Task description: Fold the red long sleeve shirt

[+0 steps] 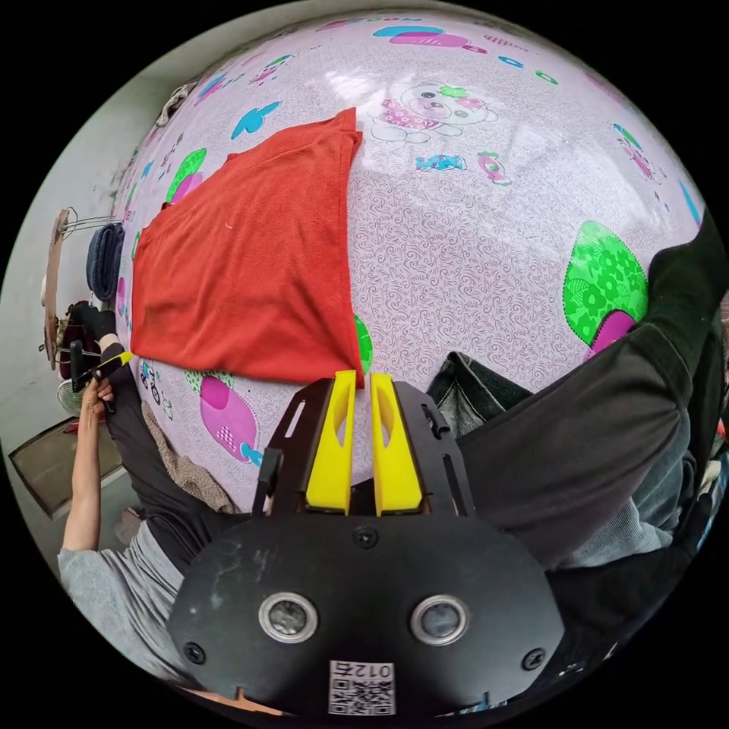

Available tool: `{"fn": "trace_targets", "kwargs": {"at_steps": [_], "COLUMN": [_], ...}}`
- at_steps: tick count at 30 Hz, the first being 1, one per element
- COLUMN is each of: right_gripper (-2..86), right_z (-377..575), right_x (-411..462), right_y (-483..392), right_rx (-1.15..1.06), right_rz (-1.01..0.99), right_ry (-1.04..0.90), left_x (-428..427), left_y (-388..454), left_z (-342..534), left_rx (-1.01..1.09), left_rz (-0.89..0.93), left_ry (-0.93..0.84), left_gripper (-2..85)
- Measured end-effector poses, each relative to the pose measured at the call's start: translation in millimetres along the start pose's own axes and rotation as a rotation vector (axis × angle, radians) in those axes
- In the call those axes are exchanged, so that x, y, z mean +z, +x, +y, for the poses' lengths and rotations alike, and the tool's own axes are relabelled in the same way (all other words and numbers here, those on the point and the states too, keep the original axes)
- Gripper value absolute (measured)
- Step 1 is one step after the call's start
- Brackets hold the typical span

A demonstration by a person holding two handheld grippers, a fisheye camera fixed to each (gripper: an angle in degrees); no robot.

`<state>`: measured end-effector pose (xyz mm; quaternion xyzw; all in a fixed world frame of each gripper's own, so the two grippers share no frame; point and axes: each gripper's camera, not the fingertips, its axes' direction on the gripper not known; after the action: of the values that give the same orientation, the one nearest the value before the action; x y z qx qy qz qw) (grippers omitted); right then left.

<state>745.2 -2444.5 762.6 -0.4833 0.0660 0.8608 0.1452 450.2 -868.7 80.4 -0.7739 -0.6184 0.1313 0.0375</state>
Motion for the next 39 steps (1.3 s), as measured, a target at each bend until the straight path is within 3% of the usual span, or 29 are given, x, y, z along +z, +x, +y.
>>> {"fn": "trace_targets", "kwargs": {"at_steps": [9, 18, 23, 31, 34, 39], "right_gripper": [4.0, 5.3, 8.0, 10.2, 5.7, 0.6], "right_z": [22.6, 37.7, 47.2, 19.9, 4.6, -17.2], "right_x": [66.1, 219.4, 327.2, 461.2, 494.6, 513.0], "right_y": [83.2, 66.9, 63.6, 125.8, 159.3, 223.7], "right_rx": [-0.321, -0.845, -1.073, -1.153, -1.123, -1.019], "right_rz": [0.154, 0.161, 0.3, 0.503, 0.566, 0.489], "right_ry": [0.239, 0.361, 0.491, 0.528, 0.543, 0.548], "left_x": [5.2, -12.8, -23.3, -41.2, -47.8, -75.1], "left_y": [-18.2, -52.1, -68.1, -98.0, -108.6, -146.3], "left_z": [-6.8, -2.1, -2.0, 0.8, 2.8, 11.0], "left_rx": [-0.005, 0.01, 0.039, 0.069, 0.09, 0.004], "left_rz": [0.026, 0.146, 0.212, 0.336, 0.389, 0.458], "left_ry": [-0.028, -0.05, -0.063, -0.045, -0.033, 0.16], "left_gripper": [4.4, 0.9, 0.8, 1.1, 1.4, 3.6]}}
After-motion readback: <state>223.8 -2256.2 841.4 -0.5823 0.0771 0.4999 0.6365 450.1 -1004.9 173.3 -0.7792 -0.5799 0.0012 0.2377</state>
